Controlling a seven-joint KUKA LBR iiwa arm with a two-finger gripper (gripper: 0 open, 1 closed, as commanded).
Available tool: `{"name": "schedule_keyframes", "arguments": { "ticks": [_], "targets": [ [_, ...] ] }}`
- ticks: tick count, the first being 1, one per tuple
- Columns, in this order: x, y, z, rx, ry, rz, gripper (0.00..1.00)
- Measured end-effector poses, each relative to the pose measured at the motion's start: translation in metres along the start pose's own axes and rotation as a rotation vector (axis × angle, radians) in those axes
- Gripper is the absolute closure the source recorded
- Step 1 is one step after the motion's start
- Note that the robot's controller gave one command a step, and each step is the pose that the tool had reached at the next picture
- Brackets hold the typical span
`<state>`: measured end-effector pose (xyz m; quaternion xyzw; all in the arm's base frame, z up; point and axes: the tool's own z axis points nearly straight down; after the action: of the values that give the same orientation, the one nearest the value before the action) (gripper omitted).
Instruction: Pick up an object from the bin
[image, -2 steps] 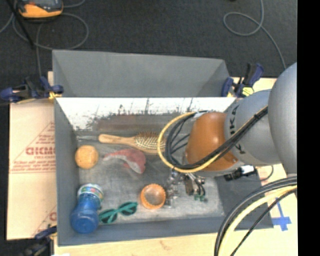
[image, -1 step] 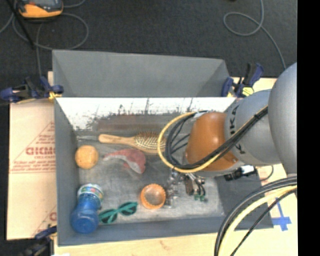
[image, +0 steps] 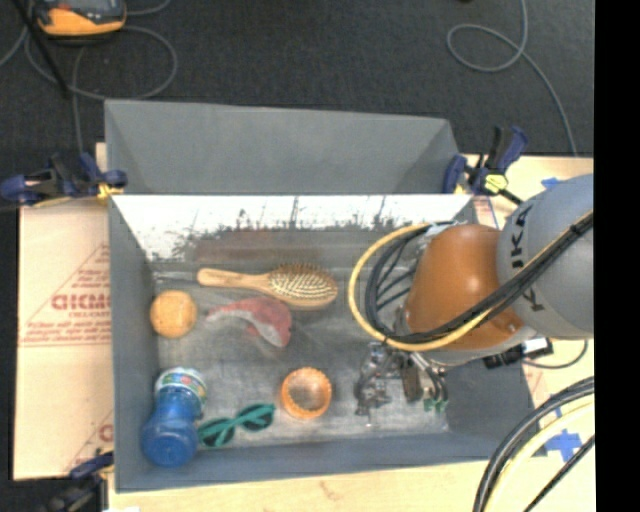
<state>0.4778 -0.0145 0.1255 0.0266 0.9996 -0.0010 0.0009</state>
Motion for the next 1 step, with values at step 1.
{"name": "schedule_keyframes", "arguments": {
  "ticks": [1],
  "targets": [
    [0.0000, 0.0001, 0.0000, 0.000, 0.000, -0.001, 0.00]
  ]
}}
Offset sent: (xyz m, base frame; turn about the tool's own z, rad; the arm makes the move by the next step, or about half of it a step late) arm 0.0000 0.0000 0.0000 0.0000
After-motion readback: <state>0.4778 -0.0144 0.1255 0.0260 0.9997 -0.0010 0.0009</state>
